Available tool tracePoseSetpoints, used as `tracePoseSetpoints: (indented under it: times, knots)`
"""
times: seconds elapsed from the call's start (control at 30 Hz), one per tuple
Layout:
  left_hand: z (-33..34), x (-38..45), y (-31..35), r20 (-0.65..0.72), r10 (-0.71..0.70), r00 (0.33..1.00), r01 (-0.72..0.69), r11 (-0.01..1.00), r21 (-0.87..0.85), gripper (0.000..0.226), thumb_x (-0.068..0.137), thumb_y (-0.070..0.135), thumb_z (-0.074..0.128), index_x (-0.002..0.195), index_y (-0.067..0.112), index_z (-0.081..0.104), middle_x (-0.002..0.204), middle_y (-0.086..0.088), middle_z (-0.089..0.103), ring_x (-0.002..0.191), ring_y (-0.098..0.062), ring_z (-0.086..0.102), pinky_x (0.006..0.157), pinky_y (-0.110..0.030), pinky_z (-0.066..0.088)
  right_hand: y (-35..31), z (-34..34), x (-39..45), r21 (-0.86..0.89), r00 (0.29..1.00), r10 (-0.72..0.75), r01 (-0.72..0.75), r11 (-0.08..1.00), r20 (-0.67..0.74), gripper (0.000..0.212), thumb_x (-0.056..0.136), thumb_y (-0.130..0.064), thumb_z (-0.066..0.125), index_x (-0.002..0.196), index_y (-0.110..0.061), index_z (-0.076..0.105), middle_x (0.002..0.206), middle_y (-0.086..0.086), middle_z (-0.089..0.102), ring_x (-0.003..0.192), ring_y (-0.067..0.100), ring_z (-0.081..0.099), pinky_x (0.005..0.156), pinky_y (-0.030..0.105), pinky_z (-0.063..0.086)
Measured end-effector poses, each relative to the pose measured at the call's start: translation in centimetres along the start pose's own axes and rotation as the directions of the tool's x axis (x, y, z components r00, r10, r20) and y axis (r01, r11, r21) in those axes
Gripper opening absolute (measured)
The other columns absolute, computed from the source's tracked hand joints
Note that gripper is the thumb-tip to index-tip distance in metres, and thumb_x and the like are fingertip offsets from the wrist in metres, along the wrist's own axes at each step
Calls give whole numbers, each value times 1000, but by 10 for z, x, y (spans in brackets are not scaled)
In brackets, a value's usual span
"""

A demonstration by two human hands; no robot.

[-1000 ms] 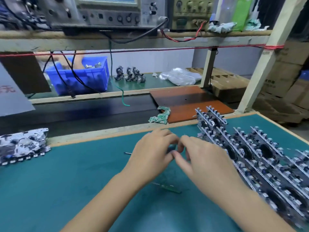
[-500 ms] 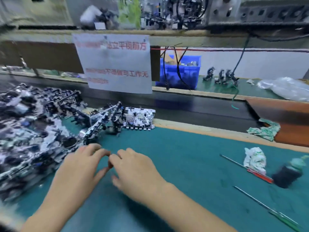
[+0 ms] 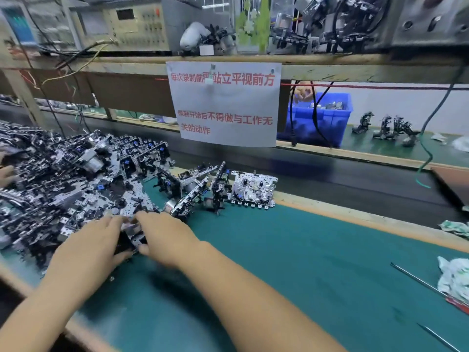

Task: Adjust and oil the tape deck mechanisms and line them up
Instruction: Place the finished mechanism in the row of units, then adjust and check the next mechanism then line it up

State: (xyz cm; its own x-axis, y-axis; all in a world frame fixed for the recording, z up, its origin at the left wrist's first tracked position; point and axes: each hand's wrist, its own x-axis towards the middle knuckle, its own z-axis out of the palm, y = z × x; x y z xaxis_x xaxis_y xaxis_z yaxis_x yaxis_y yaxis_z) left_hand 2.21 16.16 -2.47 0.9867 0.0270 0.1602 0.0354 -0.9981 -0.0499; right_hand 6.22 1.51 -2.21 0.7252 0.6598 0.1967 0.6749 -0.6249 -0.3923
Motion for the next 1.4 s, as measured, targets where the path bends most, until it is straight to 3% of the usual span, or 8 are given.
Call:
tracePoseSetpoints:
  times: [0.17,0.4,0.6,0.73,0.83,1.03,1.3,1.4]
  knots:
    - [0,3,-12,25,-59,998,59,998,-10,38,75,29,77,107,16,61,95,-1,63,93,-23,60,78,-40,49,-12,3,8,109,1000,14,-15,994,16,37,88,-10,59,122,-4,47,117,20,58,107,38,54,84,43,44]
    - [1,-13,-10,-25,1,1000,-3,996,-85,43,55,26,92,92,14,73,74,4,60,79,-27,59,66,-42,50,-13,1,-5,172,998,57,-51,984,-27,32,83,-8,68,111,1,54,109,24,59,102,39,54,82,41,44]
    - [-32,-23,34,-130,139,982,-147,988,-51,52,29,21,99,75,13,77,56,2,66,48,-24,63,46,-14,26,7,-37,-35,325,997,79,-69,943,-19,30,73,-10,79,99,-2,68,98,15,69,96,30,60,85,36,47]
    - [-62,-24,85,-95,154,983,-165,979,-116,34,62,35,87,94,30,76,83,5,73,82,-19,66,54,-18,32,27,-67,-72,388,981,171,-125,913,-88,26,74,-18,79,96,-6,72,93,11,71,85,20,62,79,29,48]
    - [-72,-23,130,-120,344,931,-354,932,-77,32,82,50,65,114,44,62,103,17,67,103,-5,56,72,-19,38,48,-89,-113,404,947,275,-188,895,-166,18,78,-20,76,93,-11,74,89,6,73,84,16,64,79,29,50]
    - [-75,-30,237,-66,678,732,-681,724,-110,31,95,47,47,124,36,49,117,15,54,115,-8,44,86,-23,36,86,-112,-230,562,755,573,-337,756,-318,8,73,-18,78,71,-25,73,73,-10,73,69,4,67,73,25,54]
    - [-57,-73,364,-68,847,527,-847,517,-124,16,92,20,58,108,22,59,107,1,59,103,-20,49,67,-28,31,98,-121,-365,684,382,831,-476,552,-405,24,67,-6,79,62,-29,73,64,-9,71,60,7,68,62,14,50]
    - [-52,-89,389,-84,893,443,-896,437,-83,34,54,53,83,71,26,71,69,9,64,73,-6,59,48,-20,36,100,-117,-393,733,313,856,-446,514,-411,34,68,3,78,67,-31,73,65,-1,72,59,10,68,64,18,53]
